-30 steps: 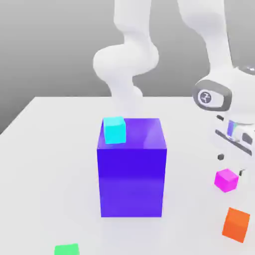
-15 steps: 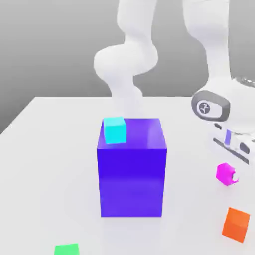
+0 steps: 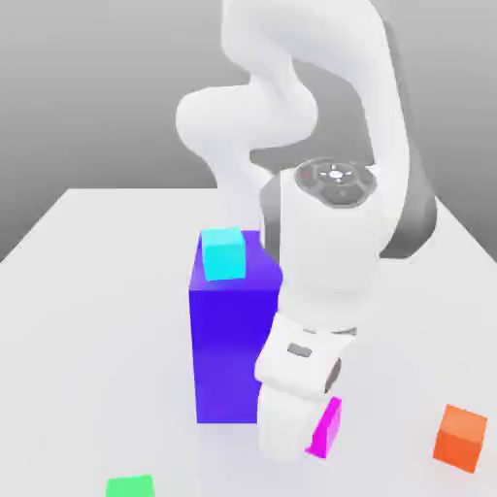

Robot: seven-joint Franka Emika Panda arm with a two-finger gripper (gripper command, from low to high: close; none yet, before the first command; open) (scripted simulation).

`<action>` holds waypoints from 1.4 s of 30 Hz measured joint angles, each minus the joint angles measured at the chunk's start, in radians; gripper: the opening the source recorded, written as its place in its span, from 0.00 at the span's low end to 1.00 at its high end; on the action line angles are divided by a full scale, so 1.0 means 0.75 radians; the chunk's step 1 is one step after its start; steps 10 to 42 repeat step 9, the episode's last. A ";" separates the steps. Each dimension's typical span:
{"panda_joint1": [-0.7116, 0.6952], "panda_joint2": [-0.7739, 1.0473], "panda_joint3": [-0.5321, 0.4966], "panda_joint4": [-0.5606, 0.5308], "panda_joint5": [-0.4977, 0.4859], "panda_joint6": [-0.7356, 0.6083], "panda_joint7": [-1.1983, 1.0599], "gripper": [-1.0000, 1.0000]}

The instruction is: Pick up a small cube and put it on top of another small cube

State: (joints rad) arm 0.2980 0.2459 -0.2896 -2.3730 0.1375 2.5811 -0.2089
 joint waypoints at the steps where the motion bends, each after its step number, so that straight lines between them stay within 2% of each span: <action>1: -0.035 0.009 -0.030 0.025 0.014 -0.014 0.004 0.00; 5: -0.216 0.211 -0.056 0.163 0.166 0.048 -0.039 0.00; 6: -0.238 0.246 -0.049 0.177 0.190 0.067 -0.050 1.00; 42: -0.238 0.246 -0.049 0.177 0.190 0.067 -0.050 1.00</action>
